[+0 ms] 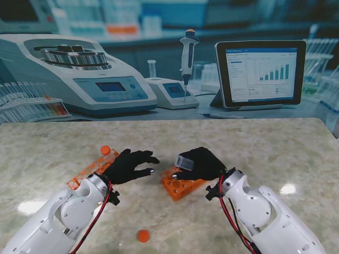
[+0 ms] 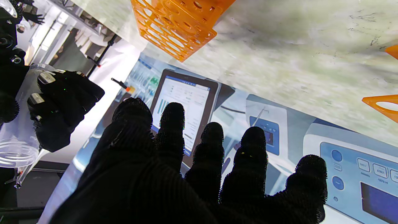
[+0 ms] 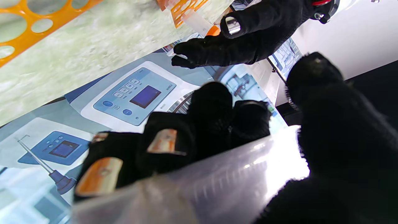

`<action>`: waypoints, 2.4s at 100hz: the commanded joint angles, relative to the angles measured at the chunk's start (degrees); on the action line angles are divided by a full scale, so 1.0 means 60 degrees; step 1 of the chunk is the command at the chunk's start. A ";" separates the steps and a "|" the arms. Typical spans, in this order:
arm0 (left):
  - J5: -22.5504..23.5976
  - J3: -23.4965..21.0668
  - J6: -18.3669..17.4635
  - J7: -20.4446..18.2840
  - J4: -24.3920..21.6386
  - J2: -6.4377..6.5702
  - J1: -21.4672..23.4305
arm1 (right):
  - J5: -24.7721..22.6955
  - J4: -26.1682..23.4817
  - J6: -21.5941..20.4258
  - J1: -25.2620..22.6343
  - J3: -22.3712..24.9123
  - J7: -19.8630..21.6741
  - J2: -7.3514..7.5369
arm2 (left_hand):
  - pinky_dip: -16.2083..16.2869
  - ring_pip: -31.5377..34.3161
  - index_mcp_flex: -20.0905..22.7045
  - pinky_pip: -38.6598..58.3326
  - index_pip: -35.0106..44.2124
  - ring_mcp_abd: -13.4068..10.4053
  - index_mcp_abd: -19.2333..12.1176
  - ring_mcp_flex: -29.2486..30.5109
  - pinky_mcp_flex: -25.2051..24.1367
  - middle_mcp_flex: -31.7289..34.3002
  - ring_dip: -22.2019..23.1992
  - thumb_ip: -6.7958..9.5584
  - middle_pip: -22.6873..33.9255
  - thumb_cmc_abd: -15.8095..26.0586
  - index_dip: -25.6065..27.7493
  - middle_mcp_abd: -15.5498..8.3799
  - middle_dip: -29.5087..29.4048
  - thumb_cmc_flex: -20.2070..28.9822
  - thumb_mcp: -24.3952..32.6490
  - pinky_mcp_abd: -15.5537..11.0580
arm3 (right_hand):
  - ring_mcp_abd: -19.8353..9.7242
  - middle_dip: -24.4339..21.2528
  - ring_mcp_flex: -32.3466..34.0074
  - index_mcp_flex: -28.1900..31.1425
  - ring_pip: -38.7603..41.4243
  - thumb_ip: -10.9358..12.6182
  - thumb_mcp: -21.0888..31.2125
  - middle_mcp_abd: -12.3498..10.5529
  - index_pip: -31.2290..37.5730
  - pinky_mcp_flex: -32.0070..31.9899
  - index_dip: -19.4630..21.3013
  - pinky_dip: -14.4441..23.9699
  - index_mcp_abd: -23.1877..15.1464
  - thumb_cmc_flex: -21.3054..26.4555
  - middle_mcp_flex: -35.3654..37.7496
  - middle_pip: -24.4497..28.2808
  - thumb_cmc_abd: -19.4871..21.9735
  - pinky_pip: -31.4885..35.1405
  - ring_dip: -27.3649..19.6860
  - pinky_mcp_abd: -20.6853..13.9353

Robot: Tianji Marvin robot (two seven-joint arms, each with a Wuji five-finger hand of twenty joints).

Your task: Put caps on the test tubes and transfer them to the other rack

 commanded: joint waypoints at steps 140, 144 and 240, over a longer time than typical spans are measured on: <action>0.1048 -0.0514 -0.0633 -0.1617 -0.1434 0.0480 0.1631 | 0.0486 -0.0080 -0.0954 -0.1331 0.0460 -0.0862 -0.0196 | 0.3581 0.1920 -0.0171 0.6321 0.1036 -0.0744 0.0763 0.1515 0.1448 0.0689 0.3358 -0.0005 0.1005 -0.1178 0.2012 -0.0244 0.2524 0.0828 0.0399 -0.0774 | -0.1115 0.0336 0.0364 0.1222 0.2294 0.2193 0.2412 -0.0298 0.1731 0.0764 0.1961 0.0479 0.0394 0.0765 0.0501 0.1579 -0.0304 0.2993 0.0849 -0.0919; 0.1057 -0.0495 -0.0649 -0.1682 -0.1422 0.0497 0.1664 | 0.0451 -0.0097 -0.0963 -0.1348 0.0476 -0.0864 -0.0191 | 0.3542 0.1896 -0.0129 0.6349 0.0862 -0.0751 0.0801 0.1510 0.1435 0.0634 0.3373 -0.0036 0.0992 -0.1284 0.1773 -0.0238 0.2495 0.0793 0.0536 -0.0757 | -0.1113 0.0341 0.0364 0.1217 0.2294 0.2182 0.2392 -0.0297 0.1726 0.0764 0.1966 0.0477 0.0394 0.0771 0.0497 0.1568 -0.0299 0.2991 0.0846 -0.0912; 0.1856 -0.0901 -0.1569 -0.2053 -0.1603 0.0696 0.3039 | -0.0485 -0.1153 -0.0904 -0.2343 0.0850 -0.1178 -0.0129 | 0.3421 0.1493 0.0277 0.5861 -0.0017 -0.0811 0.0128 0.0940 0.0843 0.0079 0.3038 -0.0636 0.0585 -0.3228 0.0310 -0.0156 0.1970 -0.0644 0.3019 -0.0877 | -0.1023 0.0472 0.0359 0.1069 0.2233 0.1985 0.2102 -0.0277 0.1599 0.0745 0.2064 0.0397 0.0357 0.0840 0.0479 0.1307 -0.0183 0.2883 0.0765 -0.0833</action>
